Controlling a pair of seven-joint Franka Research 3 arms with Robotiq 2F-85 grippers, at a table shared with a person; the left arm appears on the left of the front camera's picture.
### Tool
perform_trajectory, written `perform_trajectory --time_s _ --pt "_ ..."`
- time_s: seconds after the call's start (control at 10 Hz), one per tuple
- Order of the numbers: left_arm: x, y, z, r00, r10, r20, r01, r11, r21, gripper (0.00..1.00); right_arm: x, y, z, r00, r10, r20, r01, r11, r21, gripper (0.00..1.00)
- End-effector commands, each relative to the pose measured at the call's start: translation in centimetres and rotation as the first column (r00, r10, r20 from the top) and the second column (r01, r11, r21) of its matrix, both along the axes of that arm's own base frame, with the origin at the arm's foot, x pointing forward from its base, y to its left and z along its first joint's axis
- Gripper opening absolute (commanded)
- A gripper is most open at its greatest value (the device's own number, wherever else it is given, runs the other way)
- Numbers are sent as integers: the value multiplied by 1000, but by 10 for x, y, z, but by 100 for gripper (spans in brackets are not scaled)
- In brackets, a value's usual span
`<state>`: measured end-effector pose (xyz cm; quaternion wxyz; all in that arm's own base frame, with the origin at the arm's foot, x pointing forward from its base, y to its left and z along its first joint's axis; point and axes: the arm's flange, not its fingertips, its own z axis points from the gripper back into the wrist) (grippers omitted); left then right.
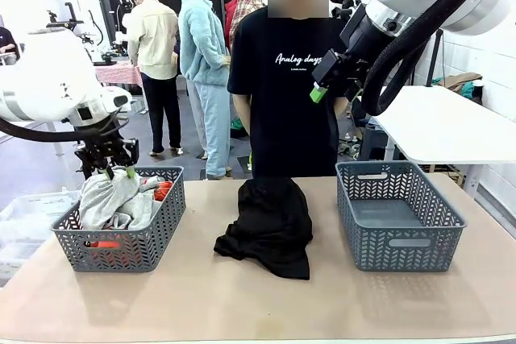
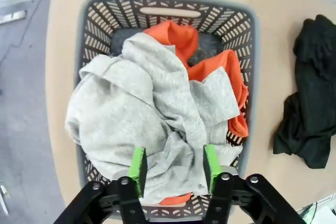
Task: Sort the tops and bottoms.
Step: Sort the clothes according to human instructions, then lift clothes from the center of the table with your right hand.
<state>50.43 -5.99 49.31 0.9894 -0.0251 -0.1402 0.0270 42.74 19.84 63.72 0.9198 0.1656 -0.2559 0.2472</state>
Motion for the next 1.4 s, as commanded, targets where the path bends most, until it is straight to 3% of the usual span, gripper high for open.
perform_trajectory --time_s 0.0,1.3 --pt "-3 2 5 1000 17 20 -18 1000 8 100 0 -2 -1 1000 5 -1 -5 1000 -9 100" --pt "-3 2 11 1000 4 22 -4 1000 -2 100 0 -2 -1 1000 5 -1 -5 1000 -9 100"
